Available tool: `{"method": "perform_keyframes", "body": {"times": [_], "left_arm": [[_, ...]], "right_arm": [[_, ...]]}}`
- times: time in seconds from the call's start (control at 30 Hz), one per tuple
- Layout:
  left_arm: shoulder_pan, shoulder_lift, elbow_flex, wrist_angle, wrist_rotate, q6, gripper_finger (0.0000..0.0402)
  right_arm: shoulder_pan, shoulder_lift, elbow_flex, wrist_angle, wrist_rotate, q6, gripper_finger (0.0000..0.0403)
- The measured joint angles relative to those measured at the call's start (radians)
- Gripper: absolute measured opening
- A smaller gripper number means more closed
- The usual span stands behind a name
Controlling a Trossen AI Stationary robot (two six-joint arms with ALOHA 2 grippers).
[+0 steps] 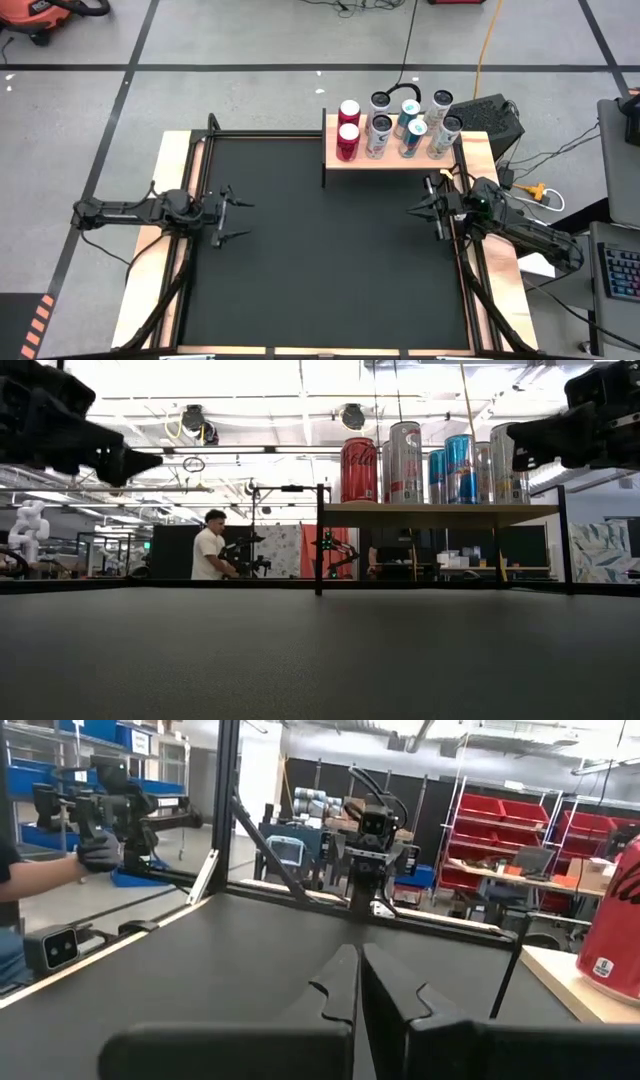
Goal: Place canned beverage on shelf
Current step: Return to Home Position
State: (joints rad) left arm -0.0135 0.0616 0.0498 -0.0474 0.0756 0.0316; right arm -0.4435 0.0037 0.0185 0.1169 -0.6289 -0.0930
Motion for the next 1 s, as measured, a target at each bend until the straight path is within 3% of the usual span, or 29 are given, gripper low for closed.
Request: {"method": "perform_keyframes", "body": {"times": [0.13, 0.33, 0.53, 0.83, 0.9, 1.0], "left_arm": [[-0.001, 0.006, -0.042, 0.082, -0.012, -0.028, 0.0361], [0.000, 0.007, -0.043, 0.067, -0.026, -0.018, 0.0361], [0.000, 0.010, -0.043, 0.070, -0.102, -0.024, 0.0361], [0.000, 0.010, -0.044, 0.069, -0.104, -0.051, 0.0361], [0.000, 0.010, -0.044, 0.069, -0.104, -0.051, 0.0361], [0.000, 0.010, -0.044, 0.069, -0.105, -0.051, 0.0361]], "right_arm": [[0.000, 0.000, -0.001, -0.014, 0.000, -0.002, 0.0000], [0.000, 0.000, -0.002, -0.024, 0.000, -0.039, 0.0000], [0.000, 0.015, -0.003, -0.032, 0.000, -0.106, 0.0000], [0.000, 0.149, -0.003, -0.037, 0.004, -0.117, 0.0000], [0.000, 0.172, -0.003, -0.038, 0.033, -0.129, 0.0000], [0.000, 0.184, -0.003, -0.040, 0.168, -0.096, 0.0000]]}}
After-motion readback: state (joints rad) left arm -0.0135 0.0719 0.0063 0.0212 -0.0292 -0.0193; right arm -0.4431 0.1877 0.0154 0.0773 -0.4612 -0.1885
